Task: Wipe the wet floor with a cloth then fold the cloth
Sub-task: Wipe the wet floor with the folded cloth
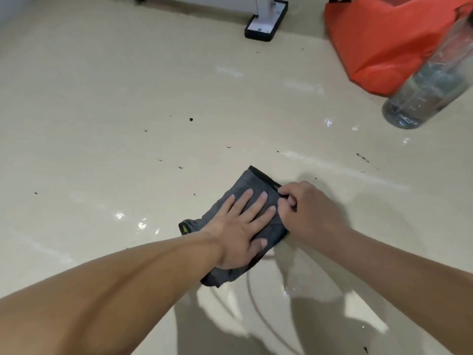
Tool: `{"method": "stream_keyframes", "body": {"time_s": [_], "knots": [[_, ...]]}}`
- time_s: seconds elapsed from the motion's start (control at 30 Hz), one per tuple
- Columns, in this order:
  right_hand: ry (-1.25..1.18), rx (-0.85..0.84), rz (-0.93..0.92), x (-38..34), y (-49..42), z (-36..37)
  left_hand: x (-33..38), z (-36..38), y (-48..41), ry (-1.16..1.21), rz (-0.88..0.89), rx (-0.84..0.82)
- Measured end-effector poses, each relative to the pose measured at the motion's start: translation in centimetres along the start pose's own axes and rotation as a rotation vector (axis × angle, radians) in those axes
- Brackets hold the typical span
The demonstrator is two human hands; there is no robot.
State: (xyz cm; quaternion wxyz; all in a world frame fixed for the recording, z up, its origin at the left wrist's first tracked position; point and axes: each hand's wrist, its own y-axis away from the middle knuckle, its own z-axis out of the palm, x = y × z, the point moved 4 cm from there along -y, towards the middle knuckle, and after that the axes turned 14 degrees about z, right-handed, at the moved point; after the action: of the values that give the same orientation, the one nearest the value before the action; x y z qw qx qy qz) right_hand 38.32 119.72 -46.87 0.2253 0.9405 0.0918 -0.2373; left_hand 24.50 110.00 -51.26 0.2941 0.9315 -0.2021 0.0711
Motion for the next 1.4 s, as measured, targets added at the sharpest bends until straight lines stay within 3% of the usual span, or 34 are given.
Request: {"method": "stream_keyframes", "body": {"time_s": [0.13,0.27,0.4,0.6,0.7,0.77,0.87,1.0,1.27,1.4], "knots": [[0.066,-0.203,0.167,-3.5,1.9,-1.5,-2.8,1.0,1.9,0.090,-0.127,0.136],[0.333,-0.300,0.134,-8.3,4.7,0.8,-5.4,2.2,4.0,0.050,-0.152,0.261],[0.415,-0.348,0.145,-11.9,6.3,5.8,-9.3,4.3,8.0,0.042,-0.166,0.400],[0.714,-0.471,0.124,-17.9,8.4,10.5,-15.6,9.1,18.7,0.078,-0.449,0.466],[0.763,-0.441,0.087,-21.1,8.2,12.5,-16.0,11.8,22.9,0.163,-0.661,0.527],[0.748,-0.382,0.068,-22.3,7.8,13.2,-13.9,13.1,23.9,0.199,-0.708,0.579],[0.751,-0.293,0.059,-22.2,7.7,13.3,-9.3,14.2,23.4,0.183,-0.627,0.604],[0.812,-0.284,0.082,-18.8,9.6,11.2,-6.5,13.8,21.7,0.100,-0.372,0.535],[0.790,-0.358,0.283,-10.5,14.4,6.4,-5.8,8.9,13.3,0.061,-0.409,0.468],[0.825,-0.473,0.347,-8.0,17.6,4.9,2.9,9.9,11.8,0.077,-0.172,0.429]]}}
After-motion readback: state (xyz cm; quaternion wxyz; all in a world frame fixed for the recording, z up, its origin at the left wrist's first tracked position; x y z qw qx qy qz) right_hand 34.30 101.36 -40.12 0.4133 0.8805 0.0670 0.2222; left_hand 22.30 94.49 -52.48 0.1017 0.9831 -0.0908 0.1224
